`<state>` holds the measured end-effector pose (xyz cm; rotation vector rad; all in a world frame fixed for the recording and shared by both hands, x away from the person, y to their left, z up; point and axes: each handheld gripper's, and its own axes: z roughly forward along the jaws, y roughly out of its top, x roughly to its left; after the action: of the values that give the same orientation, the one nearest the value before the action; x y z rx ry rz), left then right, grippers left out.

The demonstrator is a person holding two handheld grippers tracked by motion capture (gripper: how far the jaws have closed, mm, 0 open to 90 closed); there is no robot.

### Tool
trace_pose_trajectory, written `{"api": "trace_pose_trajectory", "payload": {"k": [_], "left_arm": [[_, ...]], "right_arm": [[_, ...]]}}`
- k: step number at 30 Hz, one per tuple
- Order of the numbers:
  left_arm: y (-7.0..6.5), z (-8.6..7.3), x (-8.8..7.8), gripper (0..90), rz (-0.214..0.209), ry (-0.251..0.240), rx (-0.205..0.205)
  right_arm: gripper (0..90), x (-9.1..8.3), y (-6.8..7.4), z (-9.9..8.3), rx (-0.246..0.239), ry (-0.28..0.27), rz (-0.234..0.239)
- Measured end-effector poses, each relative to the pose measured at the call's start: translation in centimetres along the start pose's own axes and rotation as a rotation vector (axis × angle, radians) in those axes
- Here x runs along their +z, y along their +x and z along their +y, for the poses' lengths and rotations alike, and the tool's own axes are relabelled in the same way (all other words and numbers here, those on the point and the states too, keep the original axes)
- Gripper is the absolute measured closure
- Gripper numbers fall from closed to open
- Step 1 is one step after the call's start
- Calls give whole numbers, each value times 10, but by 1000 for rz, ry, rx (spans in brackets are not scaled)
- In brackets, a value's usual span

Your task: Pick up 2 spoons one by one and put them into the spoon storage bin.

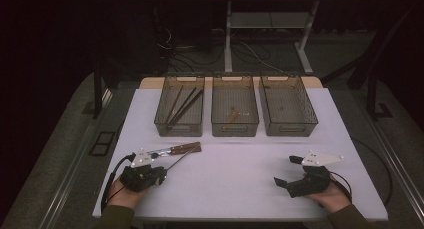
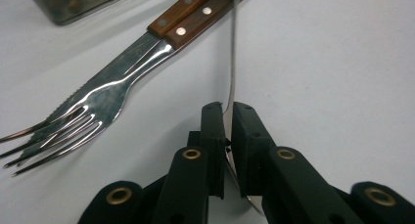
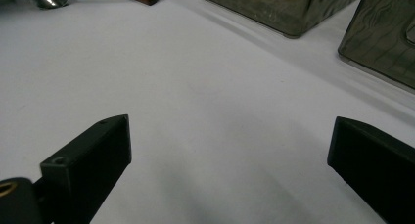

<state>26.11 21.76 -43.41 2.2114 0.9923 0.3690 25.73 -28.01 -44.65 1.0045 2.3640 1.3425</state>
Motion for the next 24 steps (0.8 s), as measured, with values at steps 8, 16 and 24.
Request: {"api": "trace_pose_trajectory", "payload": {"k": [8, 16, 24], "left_arm": [[-2, 0, 2, 821, -24, 6, 2], [-3, 1, 4, 848, -36, 26, -2], [-2, 3, 3, 855, -45, 26, 4]], "right_arm": [[22, 0, 0, 0, 3, 0, 1], [22, 0, 0, 0, 2, 0, 0], [22, -1, 0, 0, 2, 0, 3]]}}
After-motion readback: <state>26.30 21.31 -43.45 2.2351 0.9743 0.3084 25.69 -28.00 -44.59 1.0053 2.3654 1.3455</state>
